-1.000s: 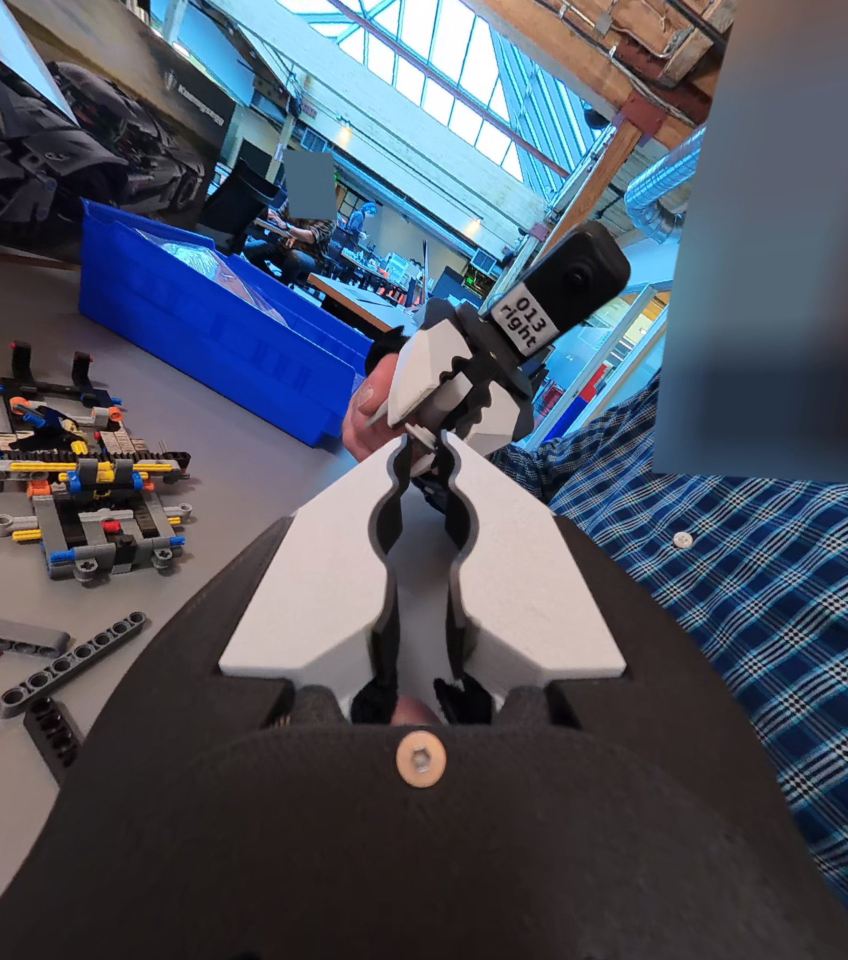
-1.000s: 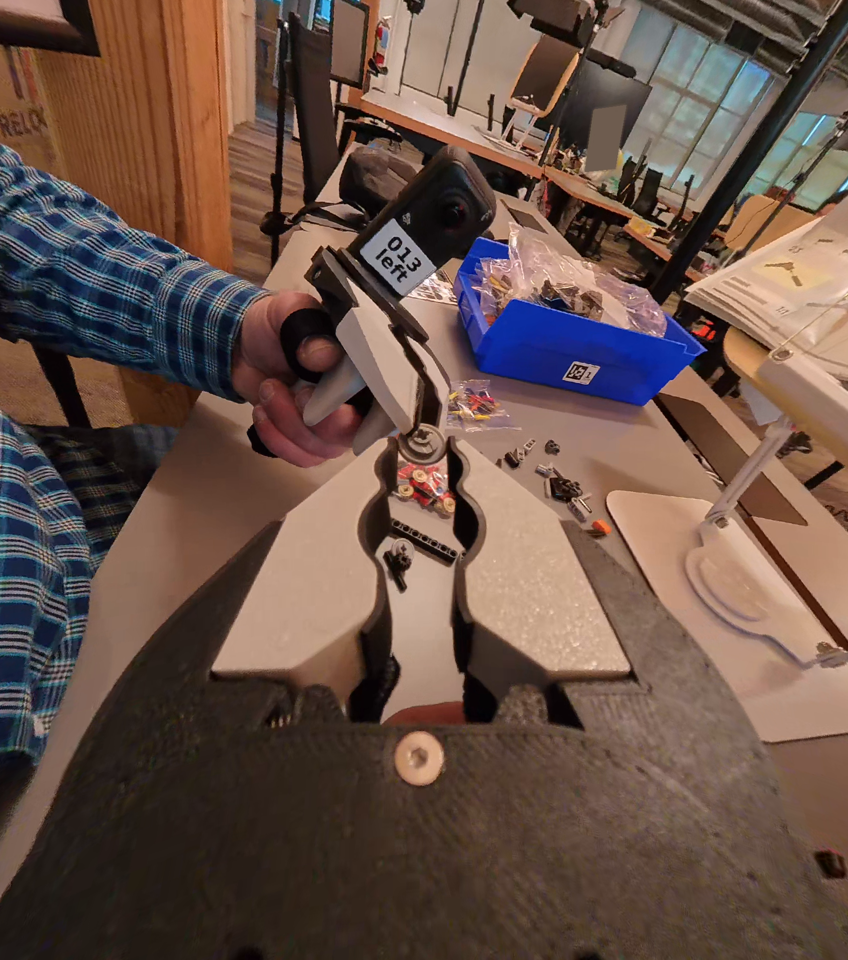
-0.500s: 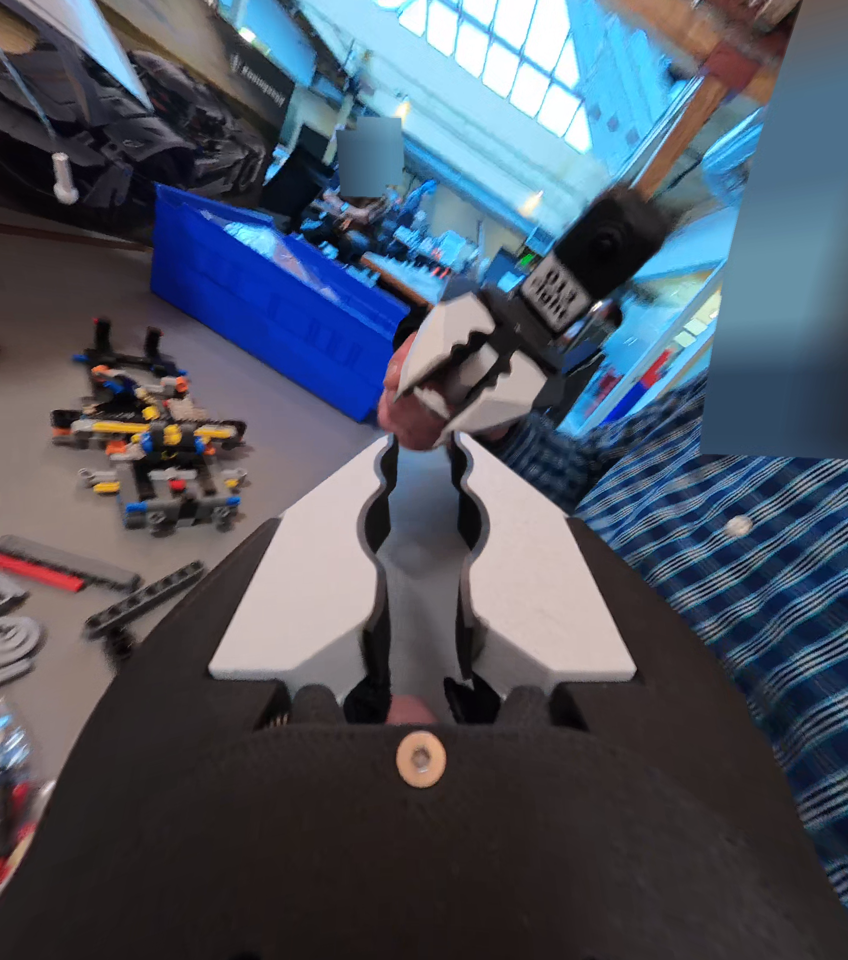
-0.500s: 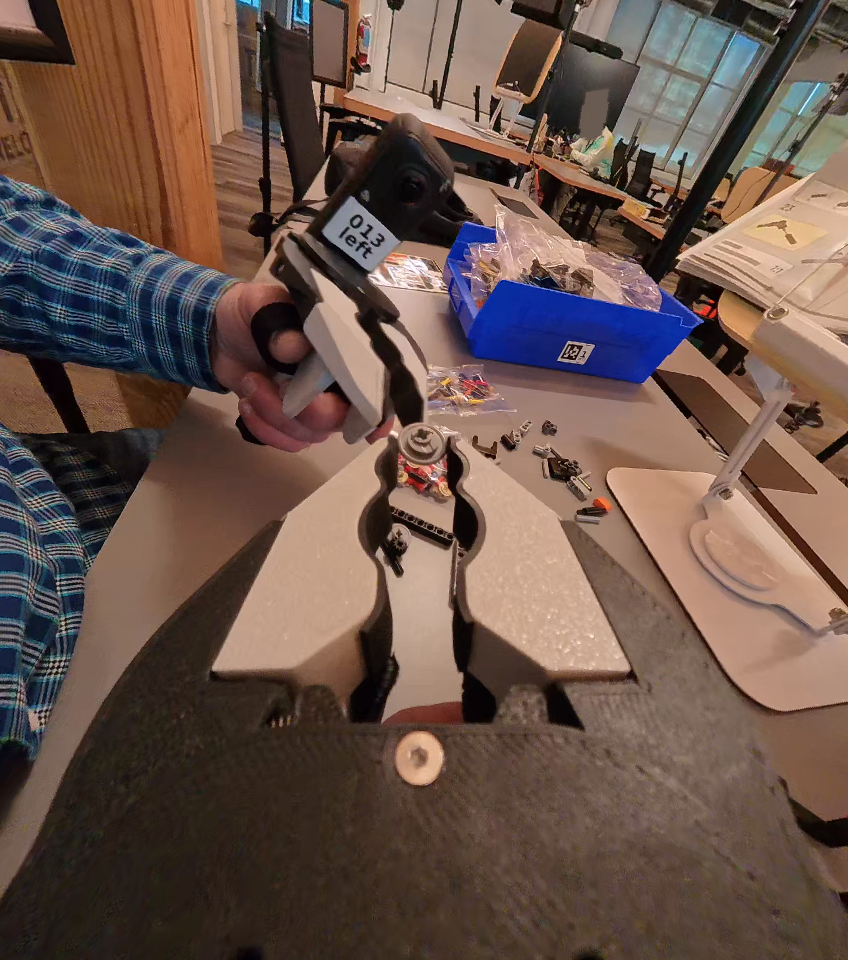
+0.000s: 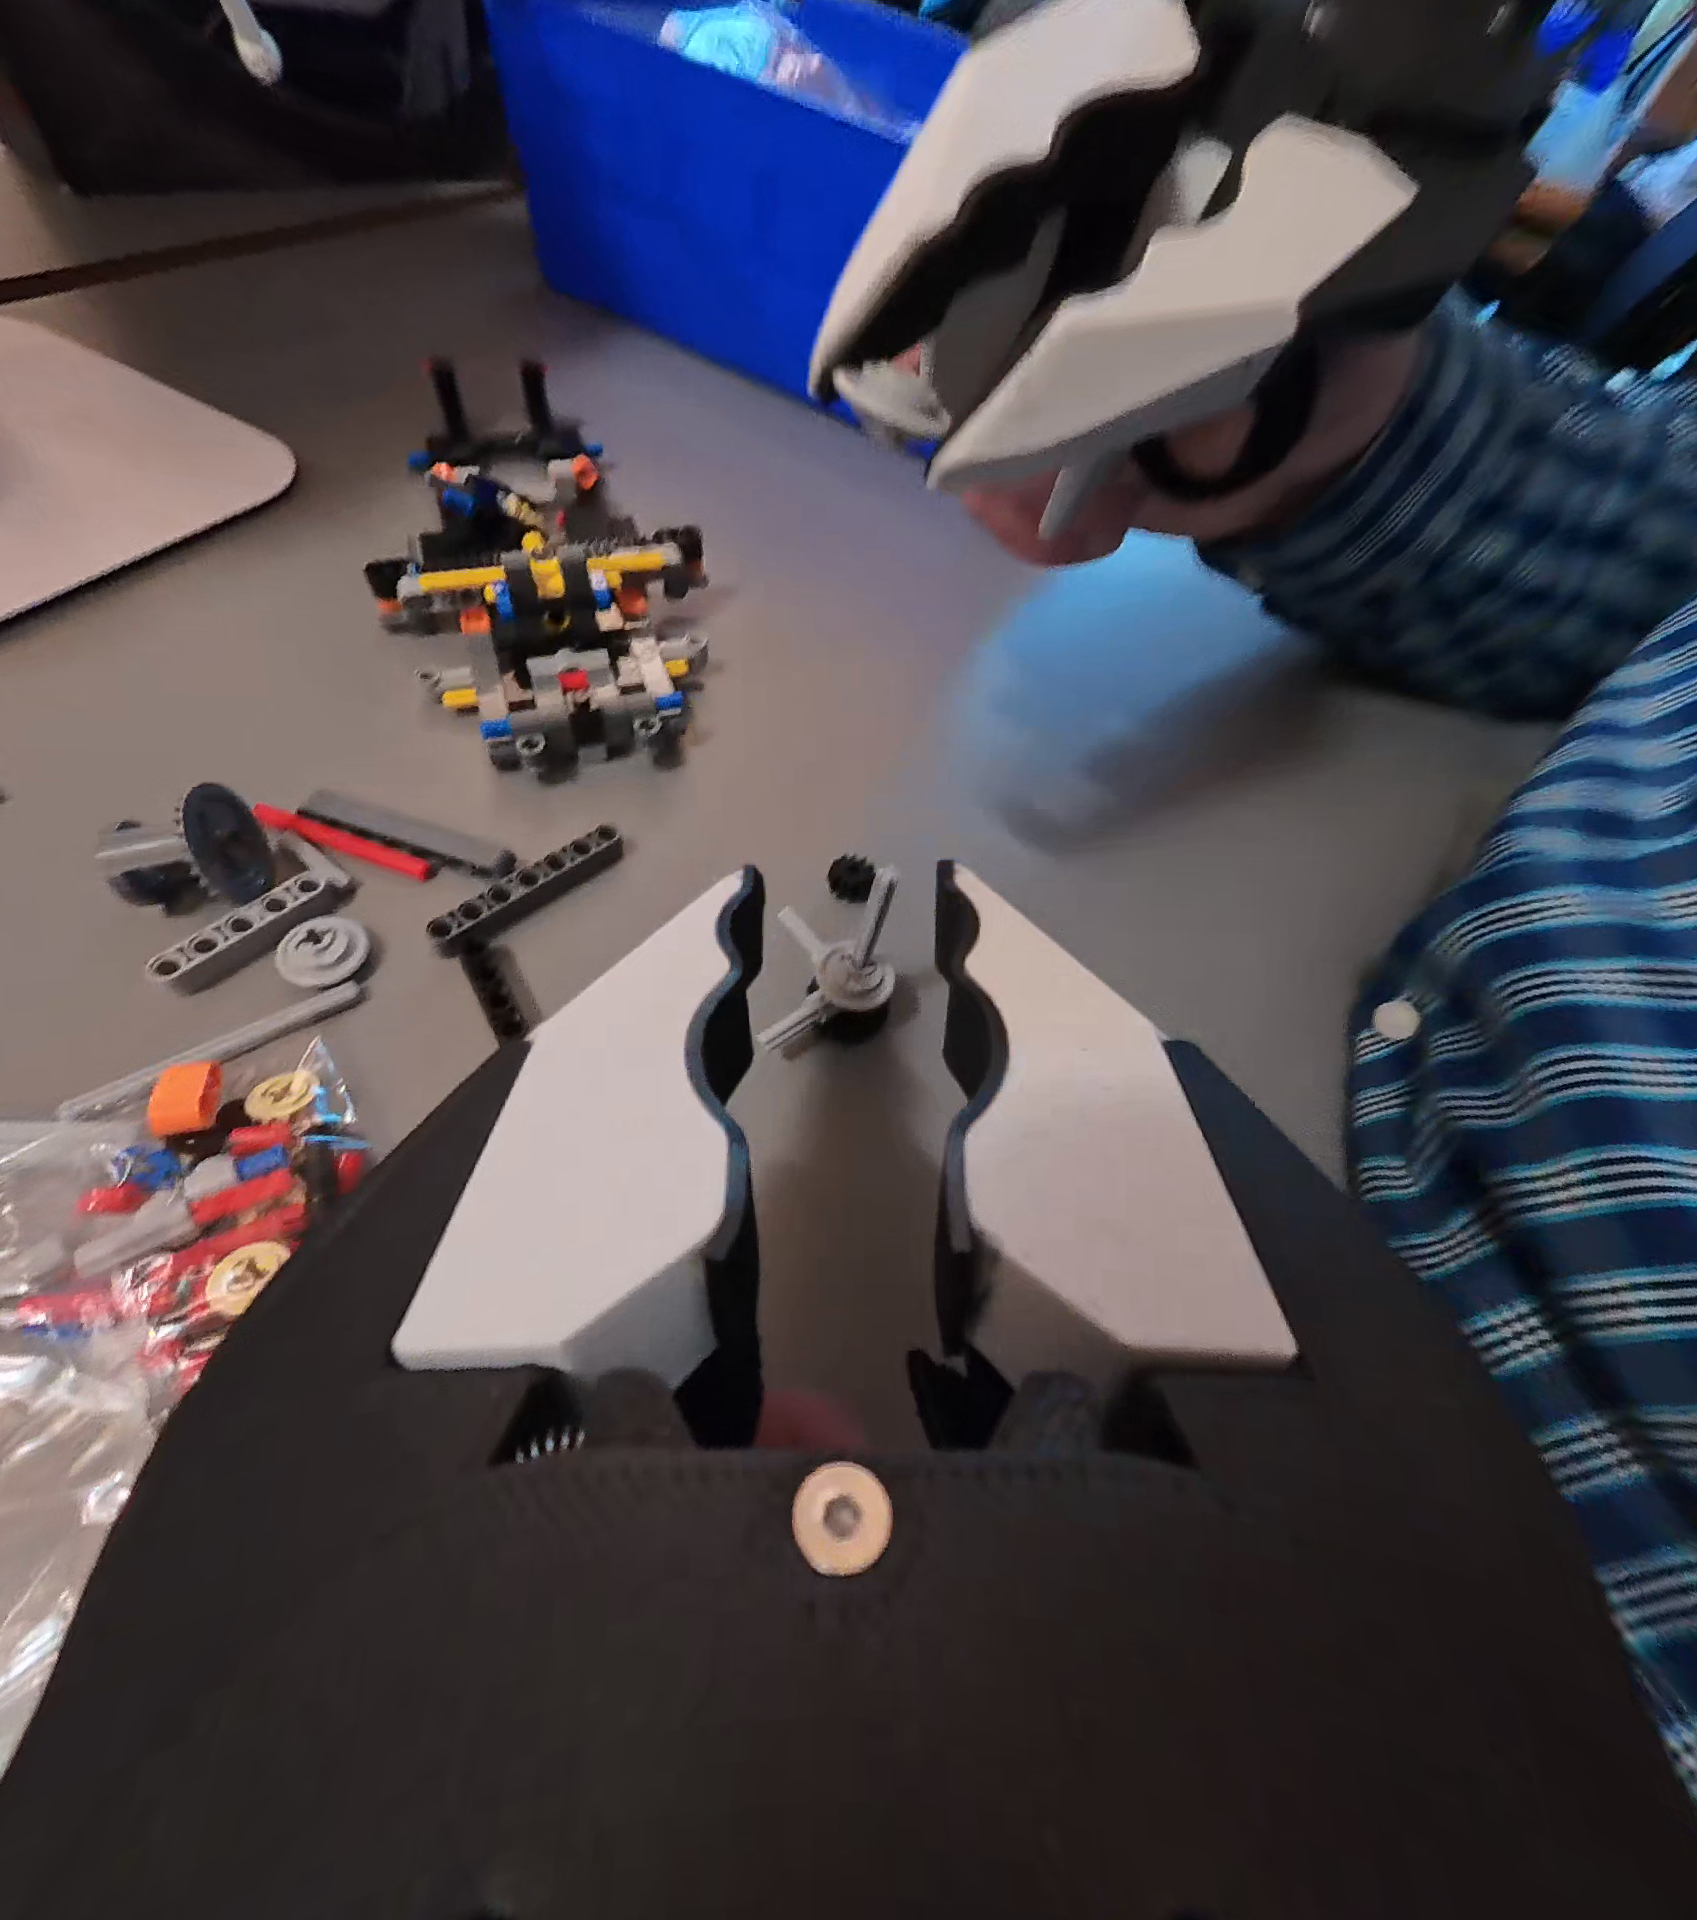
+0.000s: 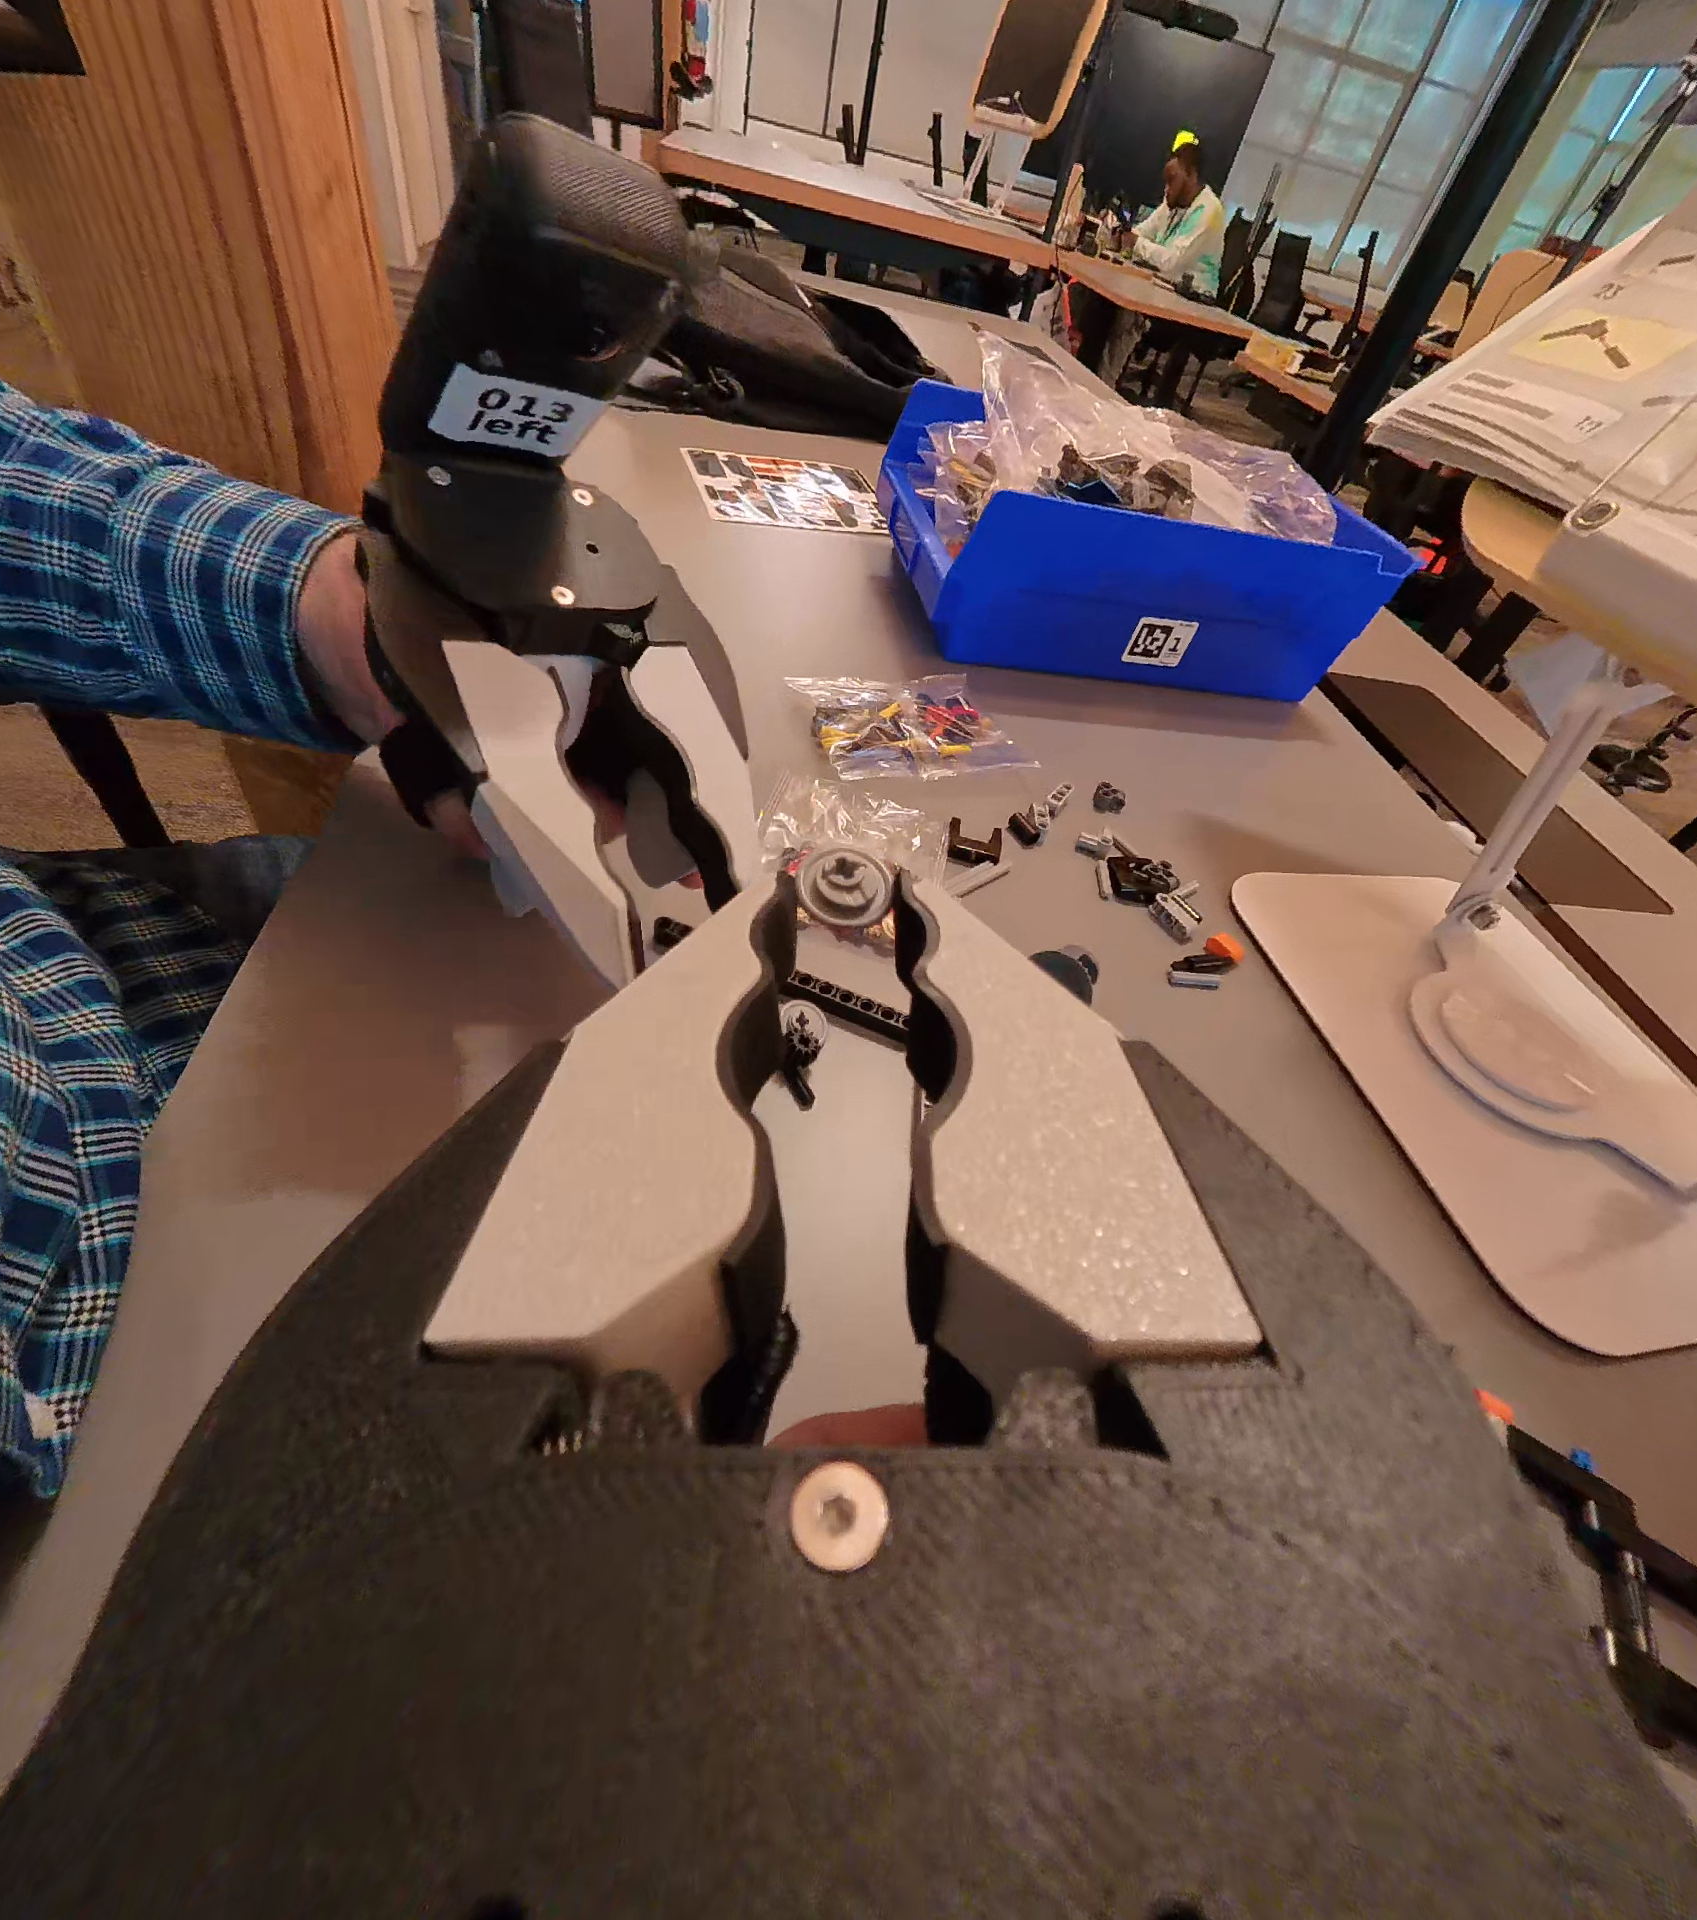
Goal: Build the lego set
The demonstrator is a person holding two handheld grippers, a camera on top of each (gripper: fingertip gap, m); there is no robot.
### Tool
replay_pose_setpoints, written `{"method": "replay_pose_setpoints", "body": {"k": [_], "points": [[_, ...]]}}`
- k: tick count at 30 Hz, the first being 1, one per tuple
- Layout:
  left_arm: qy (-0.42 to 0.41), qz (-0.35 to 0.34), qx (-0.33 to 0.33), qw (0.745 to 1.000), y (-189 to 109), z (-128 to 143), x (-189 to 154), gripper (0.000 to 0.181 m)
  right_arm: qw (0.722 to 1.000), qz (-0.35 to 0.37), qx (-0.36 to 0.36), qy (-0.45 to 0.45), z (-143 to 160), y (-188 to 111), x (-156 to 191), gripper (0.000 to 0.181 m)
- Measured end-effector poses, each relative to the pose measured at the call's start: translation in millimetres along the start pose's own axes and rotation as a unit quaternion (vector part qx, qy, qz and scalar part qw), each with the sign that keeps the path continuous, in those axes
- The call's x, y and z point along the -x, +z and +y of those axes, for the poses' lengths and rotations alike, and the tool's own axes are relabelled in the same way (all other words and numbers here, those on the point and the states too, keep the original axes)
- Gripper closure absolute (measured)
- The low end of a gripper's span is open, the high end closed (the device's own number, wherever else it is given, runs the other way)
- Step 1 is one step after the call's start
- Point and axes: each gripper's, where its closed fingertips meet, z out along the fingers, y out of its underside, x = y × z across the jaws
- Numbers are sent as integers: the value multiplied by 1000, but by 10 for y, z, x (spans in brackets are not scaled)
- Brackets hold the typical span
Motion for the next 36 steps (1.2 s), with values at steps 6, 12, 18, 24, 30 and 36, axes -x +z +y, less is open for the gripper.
{"method": "replay_pose_setpoints", "body": {"k": [6, 12, 18, 24, 30, 36], "points": [[13, -32, 18, 999, 46, 70, 55, 148, 1000, 4, 1, 10, 61, 1, -23, 166], [32, -47, 51, 997, 96, 154, 54, 148, 1000, 4, 0, 15, 81, 2, -40, 166], [71, -63, 85, 992, 138, 236, 41, 149, 1000, 5, 2, 14, 94, 6, -42, 166], [80, -71, 99, 989, 161, 276, 40, 151, 1000, 4, 2, 14, 101, 6, -40, 166], [87, -77, 107, 987, 191, 307, 29, 154, 1000, 4, 3, 13, 104, 5, -40, 166], [87, -80, 107, 987, 188, 305, 21, 154, 1000, 1, 4, 13, 112, 8, -30, 166]]}}
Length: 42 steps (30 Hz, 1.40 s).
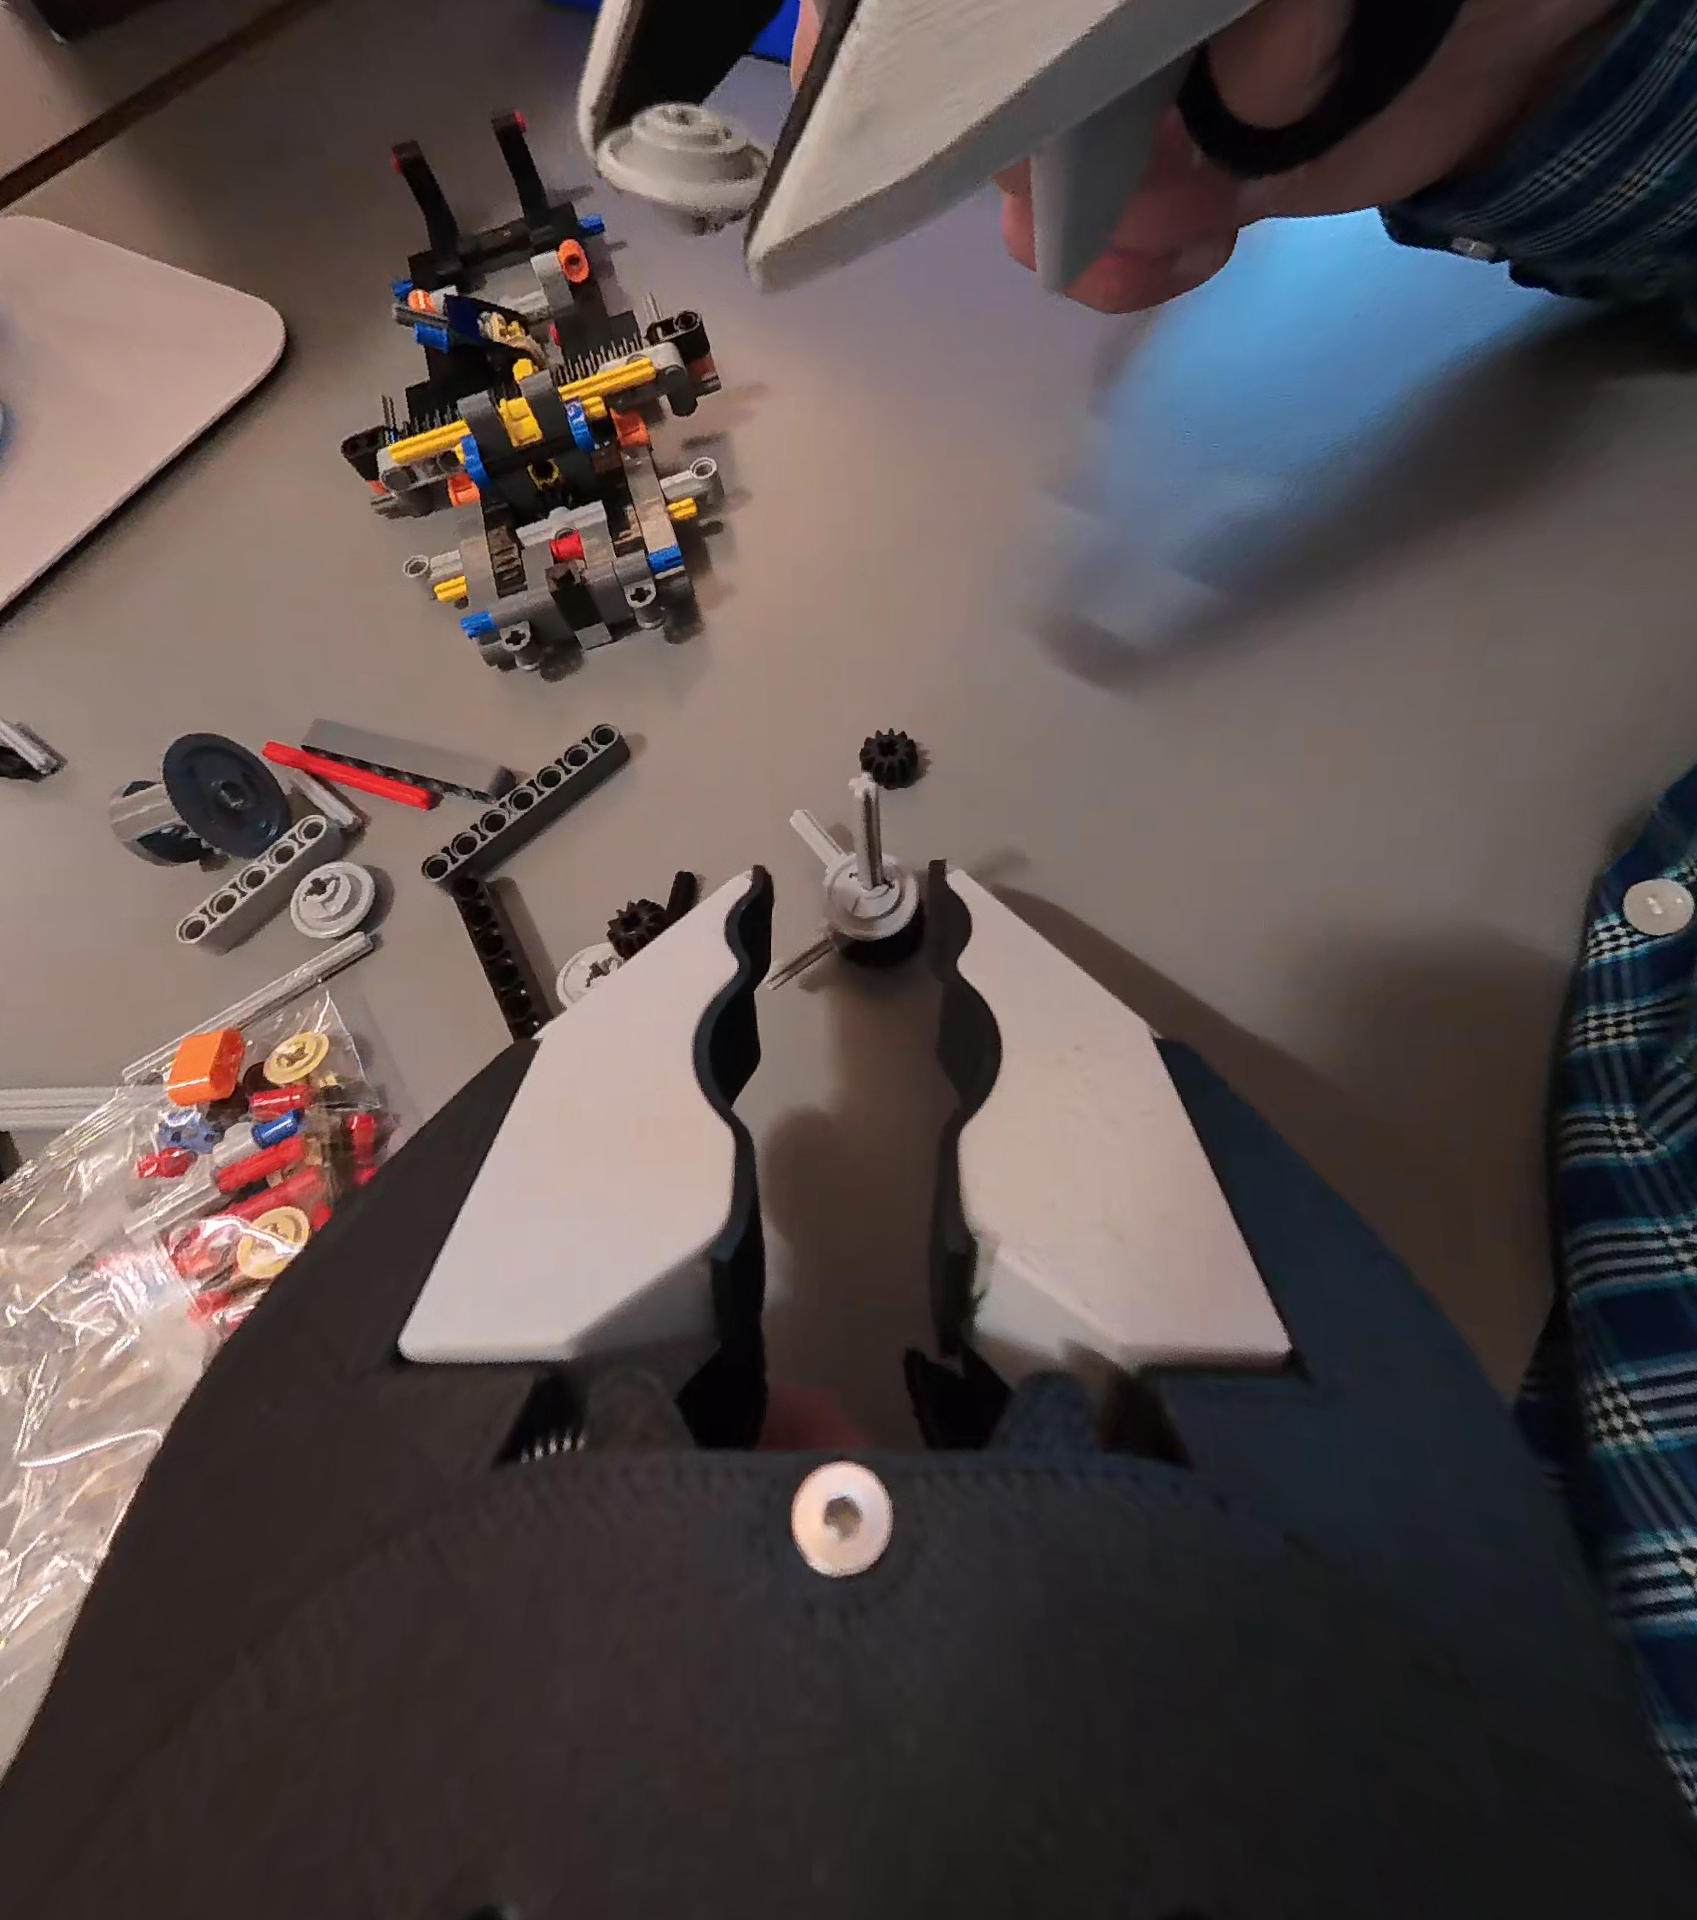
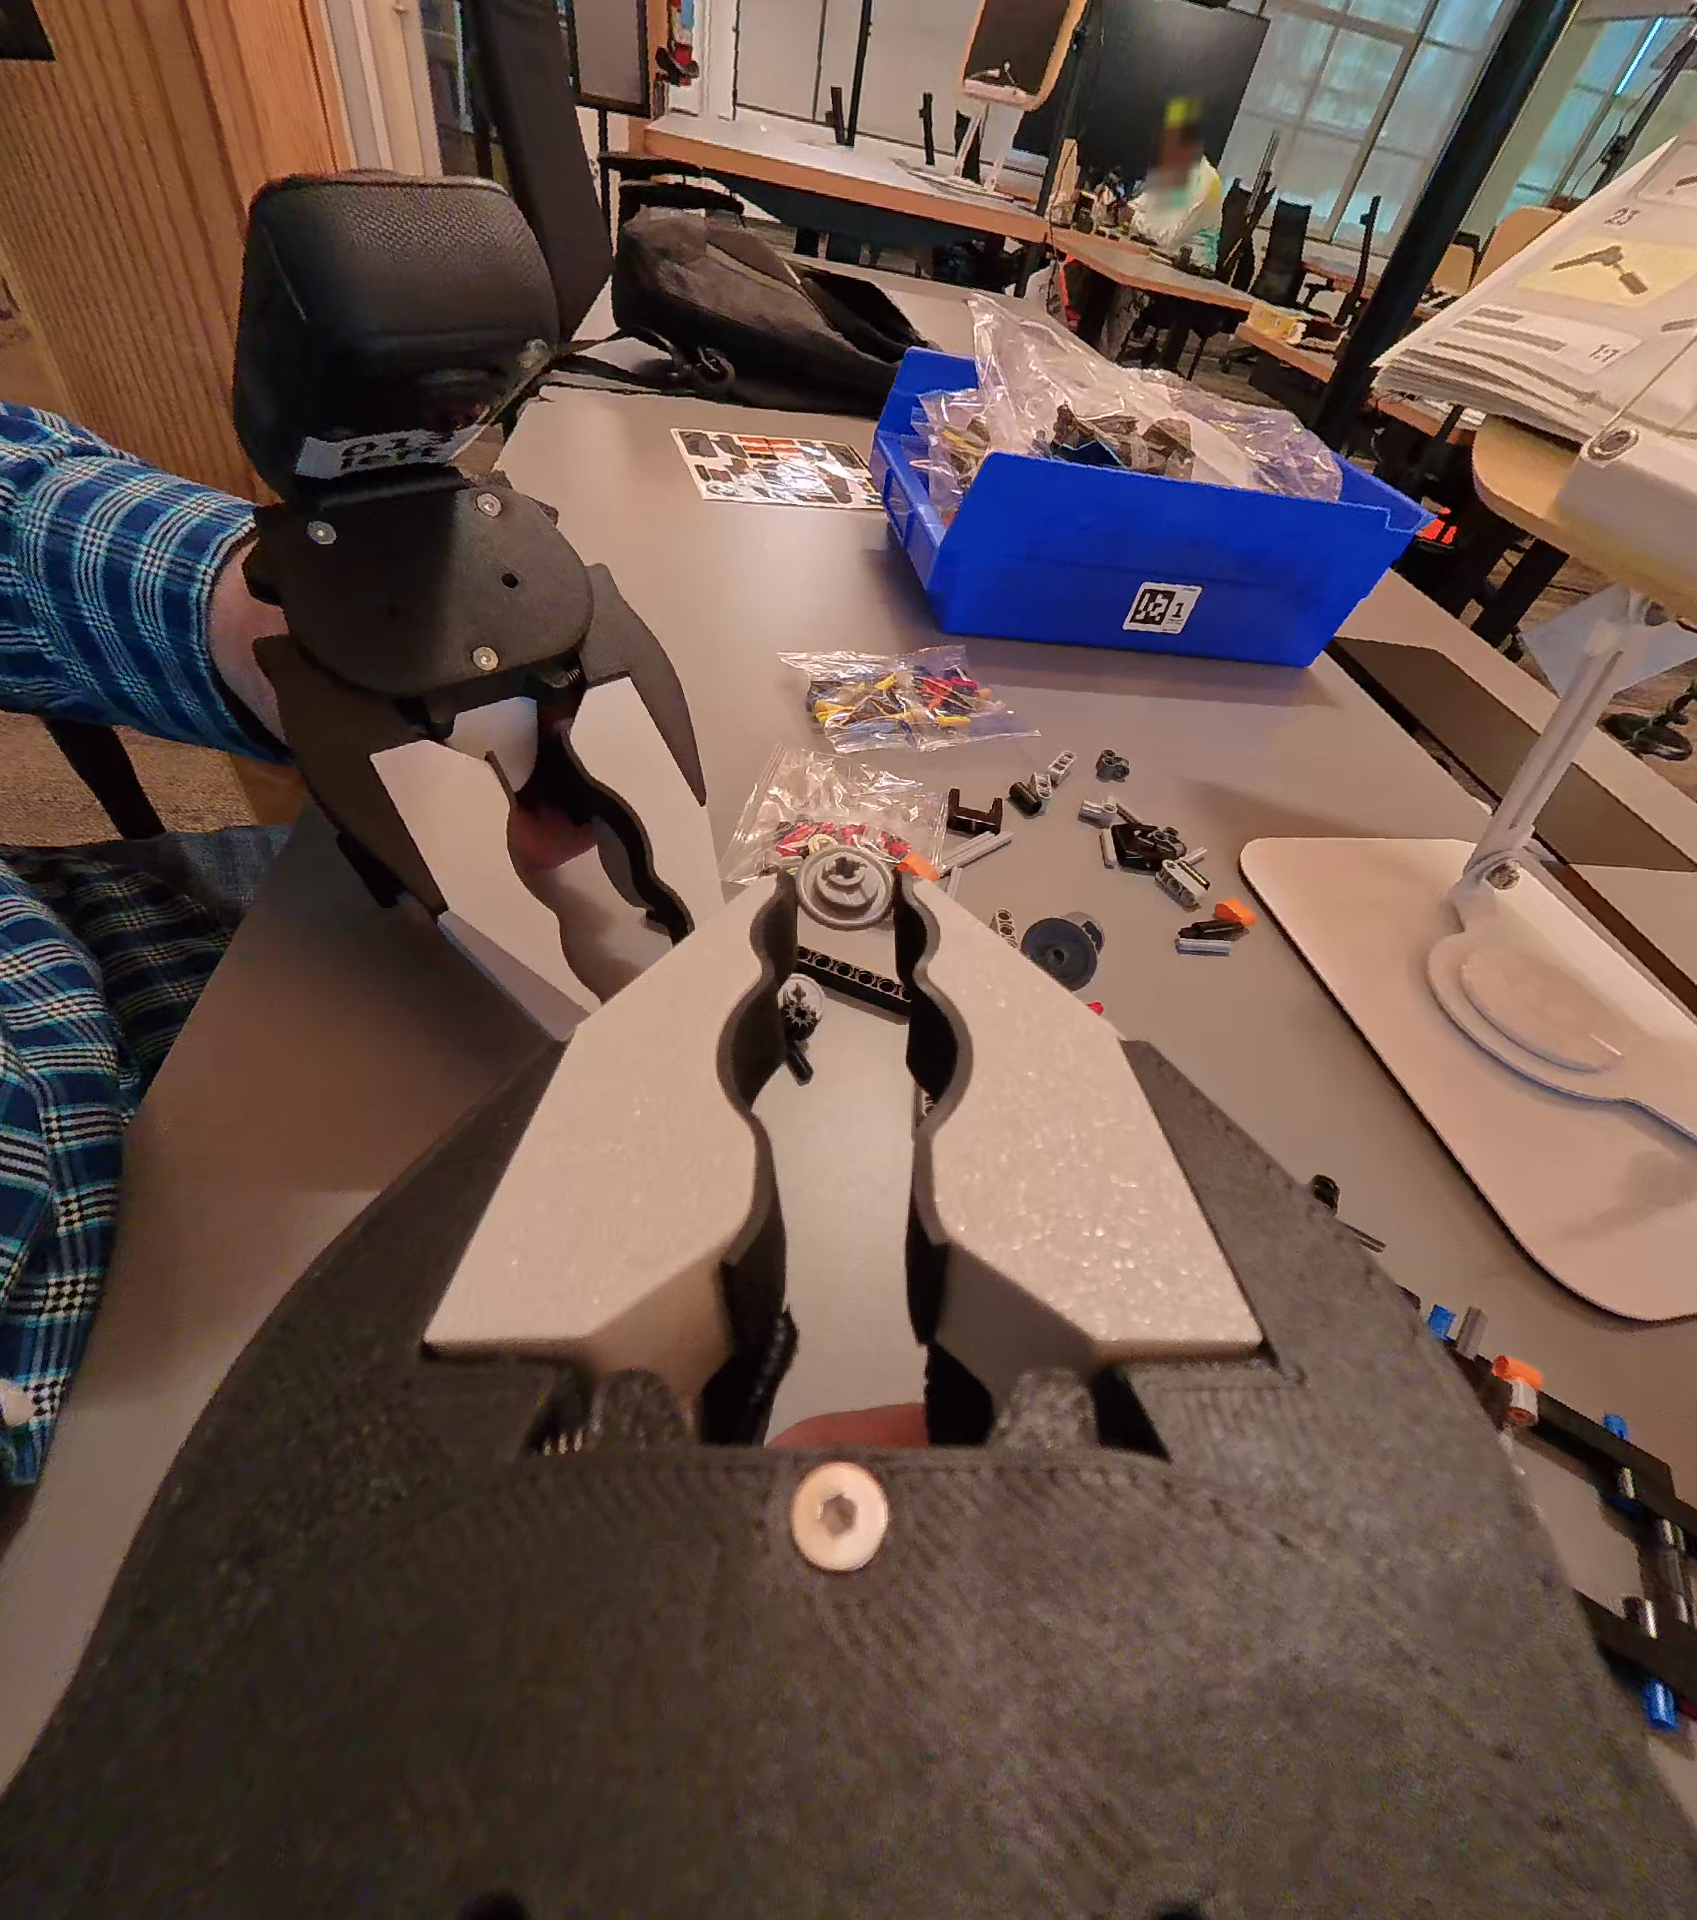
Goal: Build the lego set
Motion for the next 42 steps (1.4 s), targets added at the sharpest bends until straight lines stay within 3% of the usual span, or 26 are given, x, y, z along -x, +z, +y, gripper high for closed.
{"method": "replay_pose_setpoints", "body": {"k": [15, 26, 42], "points": [[-4, -25, -7, 1000, -104, -13, 77, 153, 1000, -14, 13, -3, 39, 5, 29, 166], [6, -29, -8, 1000, -142, 4, 46, 155, 993, -93, 75, -12, 263, 124, 278, 165], [23, -42, 31, 998, 56, 75, -9, 155, 978, -165, 120, -33, 456, 201, 417, 166]]}}
